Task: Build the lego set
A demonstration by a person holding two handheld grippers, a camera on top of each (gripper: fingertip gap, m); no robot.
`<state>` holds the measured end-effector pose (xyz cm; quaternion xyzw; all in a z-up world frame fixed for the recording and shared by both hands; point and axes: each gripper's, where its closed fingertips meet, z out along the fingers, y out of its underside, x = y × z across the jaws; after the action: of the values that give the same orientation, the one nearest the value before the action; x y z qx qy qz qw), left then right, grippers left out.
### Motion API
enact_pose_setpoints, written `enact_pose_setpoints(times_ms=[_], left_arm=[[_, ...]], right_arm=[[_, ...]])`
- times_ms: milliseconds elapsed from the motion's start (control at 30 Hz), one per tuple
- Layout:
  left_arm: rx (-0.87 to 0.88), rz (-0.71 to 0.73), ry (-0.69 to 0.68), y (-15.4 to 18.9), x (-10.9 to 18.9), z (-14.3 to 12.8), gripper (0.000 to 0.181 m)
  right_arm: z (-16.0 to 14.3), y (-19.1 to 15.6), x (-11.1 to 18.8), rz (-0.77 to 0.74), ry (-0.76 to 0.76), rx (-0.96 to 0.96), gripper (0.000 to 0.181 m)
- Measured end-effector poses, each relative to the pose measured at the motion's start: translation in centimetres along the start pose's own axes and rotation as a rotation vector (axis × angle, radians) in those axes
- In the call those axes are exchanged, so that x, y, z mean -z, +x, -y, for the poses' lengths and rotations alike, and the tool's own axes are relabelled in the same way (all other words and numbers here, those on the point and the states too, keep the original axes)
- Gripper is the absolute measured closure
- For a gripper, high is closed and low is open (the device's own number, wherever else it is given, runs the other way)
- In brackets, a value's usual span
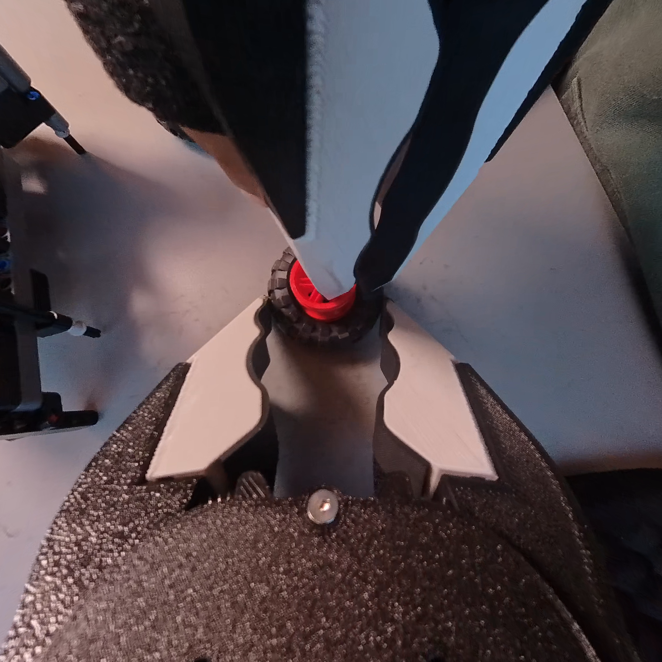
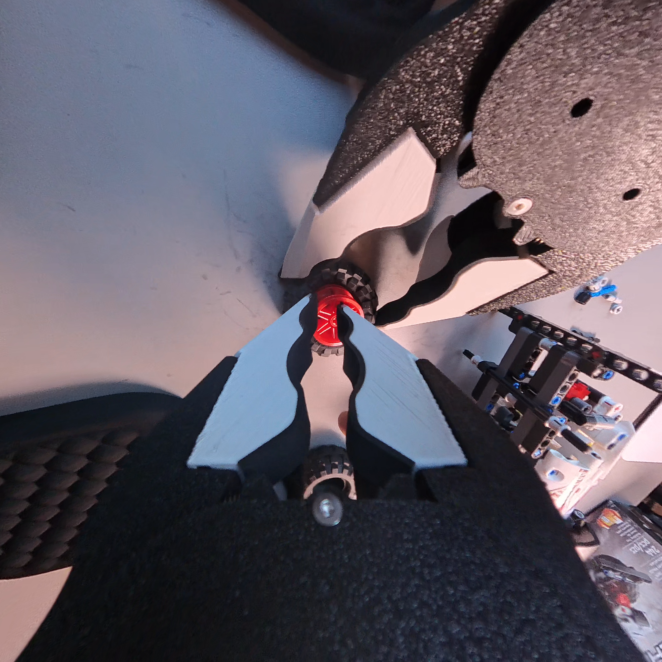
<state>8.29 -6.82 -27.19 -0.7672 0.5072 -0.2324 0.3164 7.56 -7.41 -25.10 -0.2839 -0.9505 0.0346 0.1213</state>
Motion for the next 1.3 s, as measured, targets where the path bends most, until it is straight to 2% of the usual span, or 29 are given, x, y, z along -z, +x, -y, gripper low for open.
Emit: enact_pose_setpoints(times_ms=[100,300,467,567,733,800,900,1000,1300], left_arm=[[0.002,-0.006,0.003,0.0,0.1,0.0,0.123],[0.004,-0.002,0.005,0.0,0.2,-0.1,0.123],[0.020,0.011,0.010,0.0,0.4,-0.2,0.124],[0.040,0.022,0.013,-0.2,0.5,-0.3,0.125],[0.065,0.041,0.014,-0.2,0.6,-0.3,0.125],[0.066,0.042,0.014,-0.2,0.6,-0.3,0.125],[0.078,0.047,0.014,-0.2,0.6,-0.3,0.125],[0.085,0.049,0.014,-0.2,0.6,-0.3,0.125],[0.091,0.016,0.022,0.0,1.0,-0.4,0.126]], right_arm=[[0.4,0.6,-0.2,-0.039,-0.005,0.047,0.181],[0.6,0.6,-0.3,-0.005,-0.009,0.054,0.181],[0.8,0.8,0.4,0.006,0.109,-0.160,0.181],[0.4,0.8,1.3,0.000,0.221,-0.366,0.170],[0.3,0.0,1.9,-0.088,0.299,-0.458,0.158],[0.1,0.2,1.6,-0.142,0.275,-0.446,0.159],[-0.4,0.4,1.0,-0.201,0.226,-0.386,0.170],[-0.4,0.4,0.9,-0.189,0.200,-0.355,0.171],[-0.4,0.1,0.6,-0.202,0.037,-0.005,0.175]])
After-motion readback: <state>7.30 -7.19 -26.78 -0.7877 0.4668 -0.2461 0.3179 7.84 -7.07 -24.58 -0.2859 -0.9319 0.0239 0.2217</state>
